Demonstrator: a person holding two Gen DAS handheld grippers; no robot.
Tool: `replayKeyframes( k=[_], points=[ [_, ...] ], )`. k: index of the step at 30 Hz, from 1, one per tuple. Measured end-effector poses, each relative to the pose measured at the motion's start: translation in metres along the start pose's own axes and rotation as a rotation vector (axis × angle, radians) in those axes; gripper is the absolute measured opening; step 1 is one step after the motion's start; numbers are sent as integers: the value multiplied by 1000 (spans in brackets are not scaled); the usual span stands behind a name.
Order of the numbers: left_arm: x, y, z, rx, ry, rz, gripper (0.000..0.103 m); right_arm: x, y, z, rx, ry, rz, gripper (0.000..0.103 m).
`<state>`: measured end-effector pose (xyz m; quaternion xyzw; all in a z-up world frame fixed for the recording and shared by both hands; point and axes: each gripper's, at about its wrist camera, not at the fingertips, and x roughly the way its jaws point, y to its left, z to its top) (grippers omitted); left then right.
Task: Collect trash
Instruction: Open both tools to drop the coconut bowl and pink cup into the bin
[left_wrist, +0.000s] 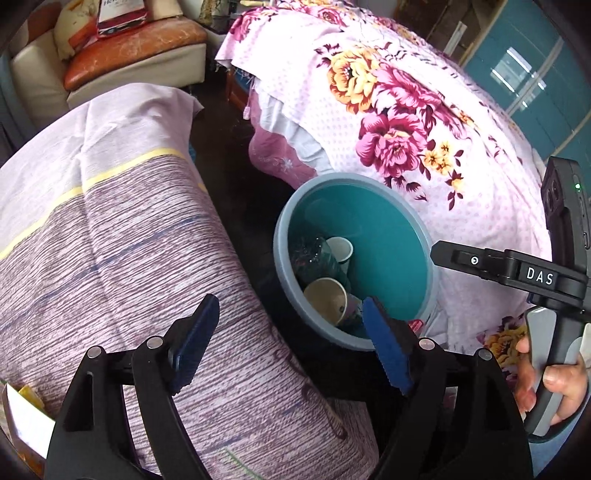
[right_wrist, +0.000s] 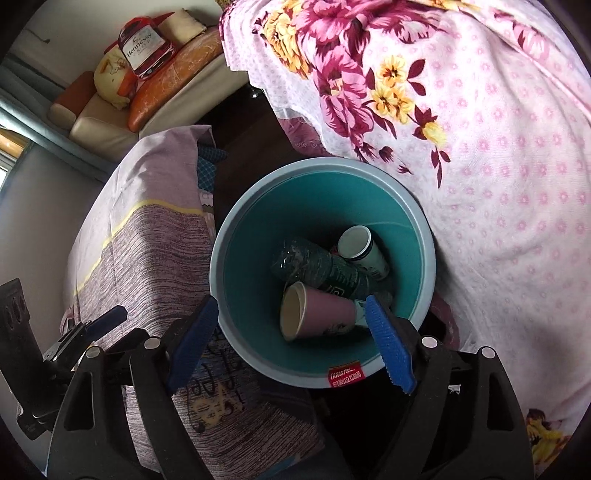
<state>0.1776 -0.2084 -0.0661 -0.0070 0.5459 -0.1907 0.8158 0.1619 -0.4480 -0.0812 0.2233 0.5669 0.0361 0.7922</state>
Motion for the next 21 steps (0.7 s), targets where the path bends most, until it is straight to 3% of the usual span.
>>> replayKeyframes(
  k=[5, 8, 21],
  points=[
    [-16, 11, -8, -14, -19, -3, 82, -7, 14, -6, -17, -3, -7, 79],
    [-29, 20, -15, -24, -45, 0, 89, -12, 24, -11, -31, -9, -10, 80],
    [-82, 63, -50, -86, -107, -6, 92, -29, 80, -36, -107, 2, -12, 85]
  ],
)
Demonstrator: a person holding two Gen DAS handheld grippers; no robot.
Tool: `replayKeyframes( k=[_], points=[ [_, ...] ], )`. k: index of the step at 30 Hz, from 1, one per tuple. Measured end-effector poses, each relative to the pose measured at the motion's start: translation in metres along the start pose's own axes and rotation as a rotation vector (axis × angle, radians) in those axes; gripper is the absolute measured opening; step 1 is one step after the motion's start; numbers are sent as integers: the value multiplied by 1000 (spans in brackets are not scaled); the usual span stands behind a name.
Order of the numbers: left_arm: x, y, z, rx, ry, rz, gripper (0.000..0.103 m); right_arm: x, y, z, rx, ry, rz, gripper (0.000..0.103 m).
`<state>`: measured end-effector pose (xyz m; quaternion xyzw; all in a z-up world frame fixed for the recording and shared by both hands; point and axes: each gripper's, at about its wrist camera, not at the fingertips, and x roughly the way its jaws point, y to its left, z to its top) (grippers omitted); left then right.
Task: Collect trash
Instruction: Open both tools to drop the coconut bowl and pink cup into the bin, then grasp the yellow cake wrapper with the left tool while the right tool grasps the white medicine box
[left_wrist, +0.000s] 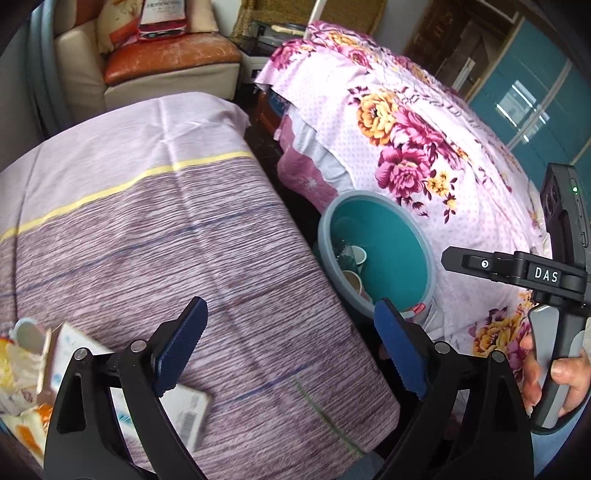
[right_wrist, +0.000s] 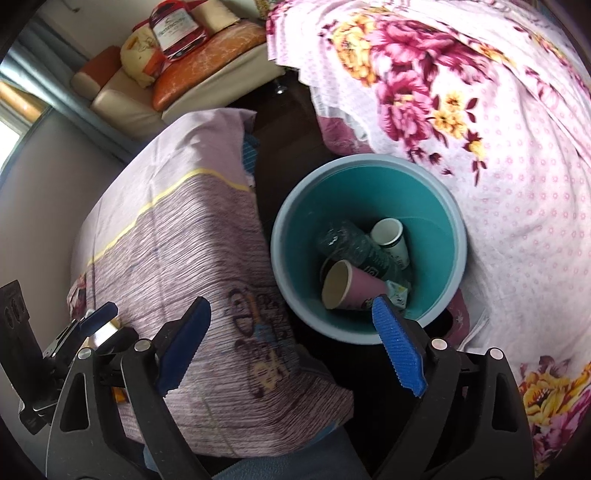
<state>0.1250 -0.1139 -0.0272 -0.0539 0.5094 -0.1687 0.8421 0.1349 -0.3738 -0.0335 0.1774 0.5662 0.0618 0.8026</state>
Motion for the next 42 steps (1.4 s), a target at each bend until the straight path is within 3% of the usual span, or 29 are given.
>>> replayKeyframes(
  k=[15, 24, 31, 35, 39, 42],
  points=[
    [-81, 82, -62, -79, -75, 92, 92, 9, 105, -41, -200, 71, 8, 86],
    [-118, 134, -117, -165, -98, 230, 92, 24, 167, -76, -334, 132, 39, 86],
    [-111, 168, -149, -294, -52, 251, 92, 45, 196, -99, -415, 187, 40, 86],
    [-100, 172, -154, -315, -41, 229, 92, 61, 209, -107, -476, 220, 16, 86],
    [-86, 180, -157, -323, -24, 259, 92, 76, 225, -107, -526, 246, -11, 86],
    [-87, 194, -164, -359, -40, 196, 92, 89, 241, -105, -583, 261, -23, 86]
  ],
)
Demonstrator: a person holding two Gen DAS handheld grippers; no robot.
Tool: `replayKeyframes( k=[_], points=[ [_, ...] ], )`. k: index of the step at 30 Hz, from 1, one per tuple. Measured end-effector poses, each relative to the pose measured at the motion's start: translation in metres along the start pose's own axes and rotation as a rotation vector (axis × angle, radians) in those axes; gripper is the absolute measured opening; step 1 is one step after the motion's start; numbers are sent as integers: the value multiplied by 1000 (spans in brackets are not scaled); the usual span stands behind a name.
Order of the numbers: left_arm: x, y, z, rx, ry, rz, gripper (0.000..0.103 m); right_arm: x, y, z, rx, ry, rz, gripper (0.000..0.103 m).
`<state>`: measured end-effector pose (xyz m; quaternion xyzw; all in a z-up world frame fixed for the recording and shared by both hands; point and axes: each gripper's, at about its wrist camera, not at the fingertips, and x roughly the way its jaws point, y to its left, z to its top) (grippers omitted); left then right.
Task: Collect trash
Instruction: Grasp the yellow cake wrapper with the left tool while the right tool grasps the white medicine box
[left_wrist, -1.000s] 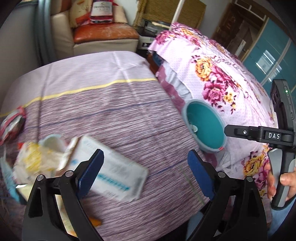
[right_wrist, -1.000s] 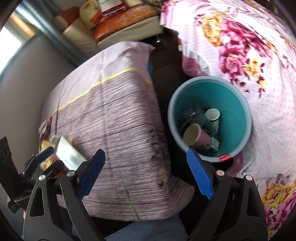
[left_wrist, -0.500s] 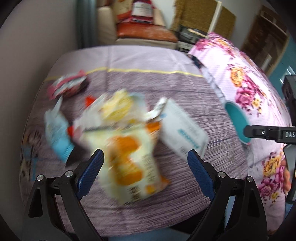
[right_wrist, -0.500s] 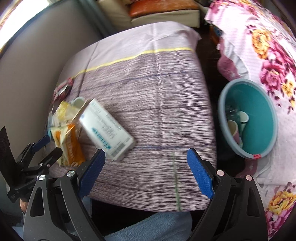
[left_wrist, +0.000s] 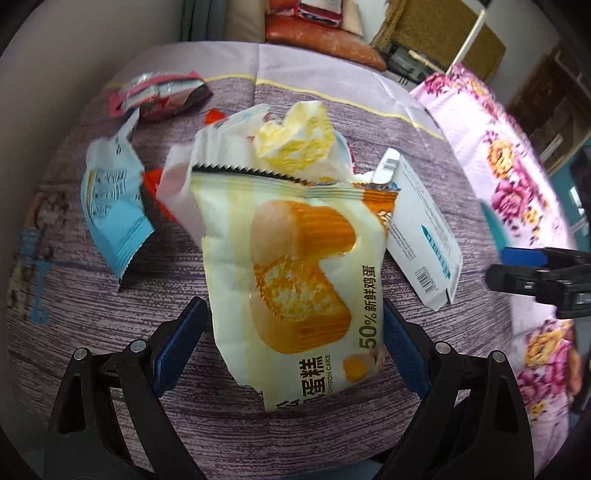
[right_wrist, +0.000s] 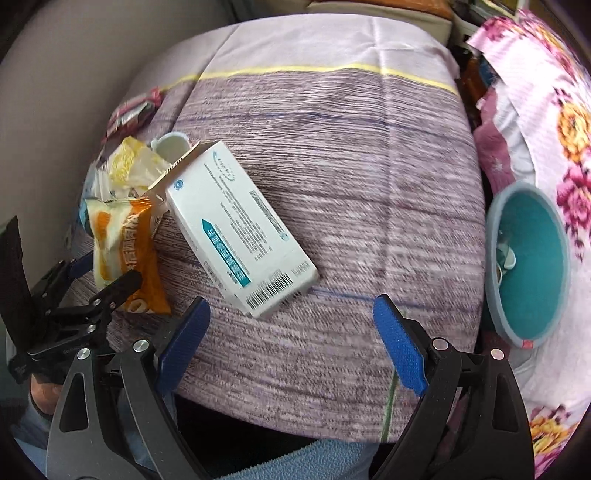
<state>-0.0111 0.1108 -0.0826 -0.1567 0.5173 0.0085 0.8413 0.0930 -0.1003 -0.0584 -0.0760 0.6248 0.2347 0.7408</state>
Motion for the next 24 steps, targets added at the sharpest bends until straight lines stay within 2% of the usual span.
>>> replayKeyframes(
  k=[4, 10, 15, 16, 17, 19, 20, 22, 23, 24],
  points=[
    [-4, 13, -2, 9, -18, -1, 92, 19, 19, 21, -79, 38, -7, 86],
    [-3, 34, -3, -52, -12, -38, 92, 42, 41, 41, -172, 66, -2, 86],
    [-4, 35, -2, -53, -14, -36, 92, 54, 48, 45, -214, 40, 1, 86],
    [-3, 34, 0, -52, -13, -34, 92, 52, 49, 43, -222, 19, 0, 85],
    [-3, 33, 1, -51, -14, -31, 92, 49, 47, 42, -222, 3, 8, 74],
    [-2, 31, 3, -46, -20, -23, 92, 44, 43, 39, -204, -14, 27, 69],
    [-2, 30, 4, -47, -24, -21, 89, 39, 38, 37, -187, -31, 33, 66],
    [-4, 27, 3, -50, -35, -41, 65, 34, 30, 32, -162, -42, 47, 65],
    [-5, 26, 3, -50, -37, -50, 63, 32, 26, 30, -148, -46, 57, 65],
    [-8, 23, 3, -41, -47, -43, 55, 27, 18, 25, -121, -57, 69, 65]
  ],
)
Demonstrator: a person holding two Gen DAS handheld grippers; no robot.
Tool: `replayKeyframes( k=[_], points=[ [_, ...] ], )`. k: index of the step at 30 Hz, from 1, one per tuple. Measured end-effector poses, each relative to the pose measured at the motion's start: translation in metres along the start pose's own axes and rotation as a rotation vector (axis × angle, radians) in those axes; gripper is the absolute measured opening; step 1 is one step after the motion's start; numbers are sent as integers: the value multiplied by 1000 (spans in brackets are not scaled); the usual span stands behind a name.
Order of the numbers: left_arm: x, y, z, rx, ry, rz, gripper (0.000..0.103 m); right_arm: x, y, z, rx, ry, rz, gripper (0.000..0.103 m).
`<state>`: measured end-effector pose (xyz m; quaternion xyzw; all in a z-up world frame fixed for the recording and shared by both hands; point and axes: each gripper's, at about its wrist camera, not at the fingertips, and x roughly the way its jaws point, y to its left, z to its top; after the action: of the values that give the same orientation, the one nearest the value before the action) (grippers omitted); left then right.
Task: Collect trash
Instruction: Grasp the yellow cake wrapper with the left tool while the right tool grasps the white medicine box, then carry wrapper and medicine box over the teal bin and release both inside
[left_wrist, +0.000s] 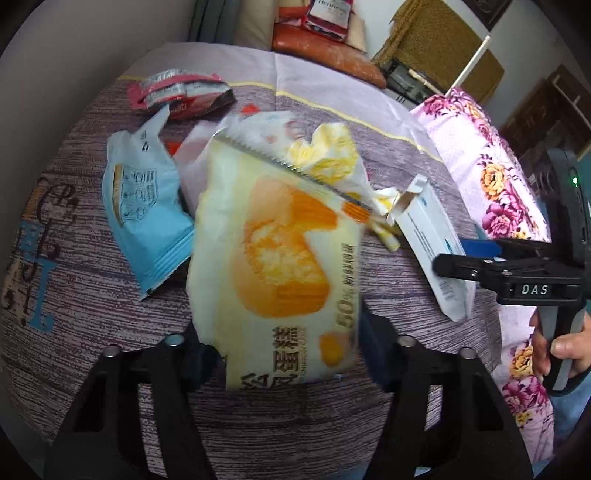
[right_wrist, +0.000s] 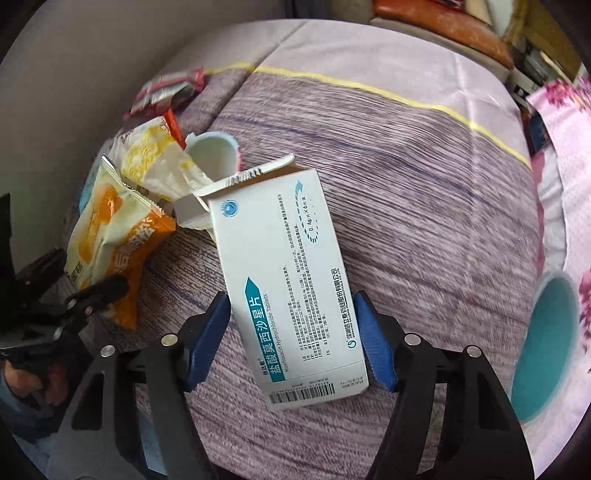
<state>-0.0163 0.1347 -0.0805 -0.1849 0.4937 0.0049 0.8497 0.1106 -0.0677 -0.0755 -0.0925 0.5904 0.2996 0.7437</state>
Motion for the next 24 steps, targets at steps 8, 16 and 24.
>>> replayKeyframes(
  k=[8, 16, 24],
  points=[
    [-17, -19, -1, 50, -31, 13, 52, -33, -34, -26, 123, -71, 50, 63],
    [-39, -47, 7, 109, -73, 1, 52, -59, -63, -40, 191, -130, 79, 63],
    [-19, -95, 21, 222, -46, -42, 52, -86, -96, -52, 305, -230, 105, 63]
  ],
)
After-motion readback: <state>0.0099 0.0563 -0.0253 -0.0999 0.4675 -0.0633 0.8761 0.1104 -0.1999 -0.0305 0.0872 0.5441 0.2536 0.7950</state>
